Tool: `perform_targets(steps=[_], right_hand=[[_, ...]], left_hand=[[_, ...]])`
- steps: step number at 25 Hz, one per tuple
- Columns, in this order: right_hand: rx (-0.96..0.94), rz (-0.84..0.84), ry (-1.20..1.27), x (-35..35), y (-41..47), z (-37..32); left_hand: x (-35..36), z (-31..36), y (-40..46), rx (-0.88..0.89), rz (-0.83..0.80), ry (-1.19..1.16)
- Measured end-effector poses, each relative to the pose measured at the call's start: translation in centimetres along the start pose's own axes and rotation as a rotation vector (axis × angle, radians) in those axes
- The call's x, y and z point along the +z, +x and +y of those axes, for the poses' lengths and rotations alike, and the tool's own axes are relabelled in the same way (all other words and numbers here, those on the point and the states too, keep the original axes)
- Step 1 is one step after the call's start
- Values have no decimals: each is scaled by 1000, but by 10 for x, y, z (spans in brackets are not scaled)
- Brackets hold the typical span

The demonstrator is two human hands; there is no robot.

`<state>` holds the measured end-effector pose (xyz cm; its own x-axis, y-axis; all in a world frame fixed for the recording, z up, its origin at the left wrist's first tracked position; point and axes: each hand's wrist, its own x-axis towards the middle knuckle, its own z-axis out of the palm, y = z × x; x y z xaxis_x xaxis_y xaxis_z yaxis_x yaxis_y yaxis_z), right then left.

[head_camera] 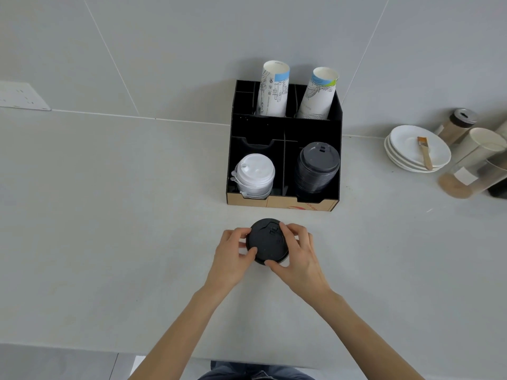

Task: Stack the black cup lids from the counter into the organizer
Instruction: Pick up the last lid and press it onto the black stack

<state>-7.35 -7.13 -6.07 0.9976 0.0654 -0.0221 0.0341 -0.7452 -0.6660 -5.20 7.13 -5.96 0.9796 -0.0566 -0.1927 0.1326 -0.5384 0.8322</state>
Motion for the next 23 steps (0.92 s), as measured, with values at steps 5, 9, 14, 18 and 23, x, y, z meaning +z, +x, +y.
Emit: perform_targets(steps=[5,9,14,18,23], right_hand=[[-52,67,-1,-33,19,4],[-81,117,-26,-58,37,8],[-69,172,-17,-88,62,14],[-43,179,-14,-106,82,21],[-38,192,-16,-121,108,32]], left_hand=[[0,29,21,98,-2,-11],[2,52,41,188,-3,-8],[7,79,68,245,-4,18],[16,98,88,253,-19,31],[27,113,114,267,-12,64]])
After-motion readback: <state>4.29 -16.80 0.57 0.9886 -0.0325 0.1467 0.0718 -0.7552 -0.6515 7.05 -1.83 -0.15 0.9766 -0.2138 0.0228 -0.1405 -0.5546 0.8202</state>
